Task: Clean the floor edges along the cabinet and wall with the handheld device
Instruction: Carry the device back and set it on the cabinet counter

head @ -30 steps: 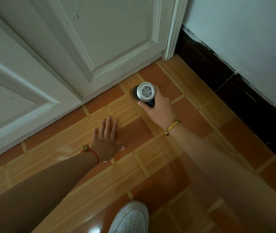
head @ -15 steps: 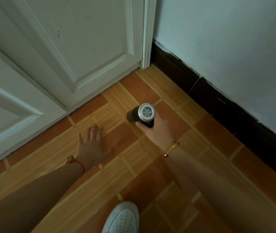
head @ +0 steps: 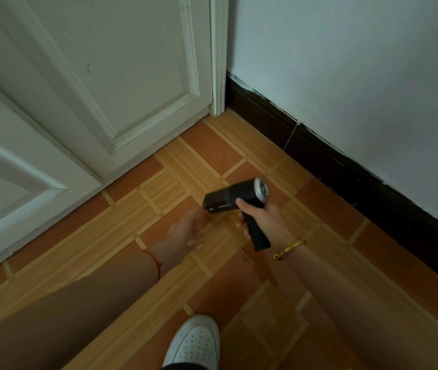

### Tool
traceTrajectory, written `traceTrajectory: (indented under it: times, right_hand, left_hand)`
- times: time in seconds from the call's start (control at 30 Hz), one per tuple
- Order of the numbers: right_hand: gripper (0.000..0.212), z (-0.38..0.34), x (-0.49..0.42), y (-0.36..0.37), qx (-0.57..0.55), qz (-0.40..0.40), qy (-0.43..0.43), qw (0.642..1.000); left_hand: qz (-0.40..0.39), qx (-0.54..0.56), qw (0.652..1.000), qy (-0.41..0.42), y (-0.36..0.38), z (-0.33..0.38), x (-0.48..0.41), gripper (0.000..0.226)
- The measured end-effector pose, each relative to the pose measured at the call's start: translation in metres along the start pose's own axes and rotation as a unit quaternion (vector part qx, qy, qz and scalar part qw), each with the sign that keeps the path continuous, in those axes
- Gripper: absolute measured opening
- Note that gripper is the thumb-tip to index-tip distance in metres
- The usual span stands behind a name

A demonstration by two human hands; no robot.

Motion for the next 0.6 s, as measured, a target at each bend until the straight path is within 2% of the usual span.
traceTrajectory:
  times: [0.13,0.23,0.4,0.6]
  right_hand:
    - [0.033,0.001,0.008,-0.013,-0.094,-0.017,0.067,0.993]
    - [0.034,0.002,0.015,-0.017,-0.13,-0.04,0.083,0.987]
    - [0.038,0.005,0.021,-0.024,-0.152,-0.051,0.076,0.984]
    - [0.039,0.004,0.023,-0.025,-0.158,-0.078,0.065,0.982]
  left_hand:
    - [-0.087,0.044,0.995,-0.008,0.024,0.015,0.008,0.065]
    - [-0.128,0.055,0.99,0.005,0.038,0.028,0.012,0.074]
    - [-0.153,0.063,0.986,0.028,0.056,0.044,0.019,0.047]
    - [-0.146,0.102,0.984,0.029,0.059,0.046,0.015,0.058]
Point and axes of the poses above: each hand's wrist, its own x-axis away from the middle knuckle, its own y-axis out of the palm, z = x × y, the point moved 9 cm from there along -x, towards the middle knuckle, and after that the axes turned 10 degrees about -x, right-handed, at the moved point
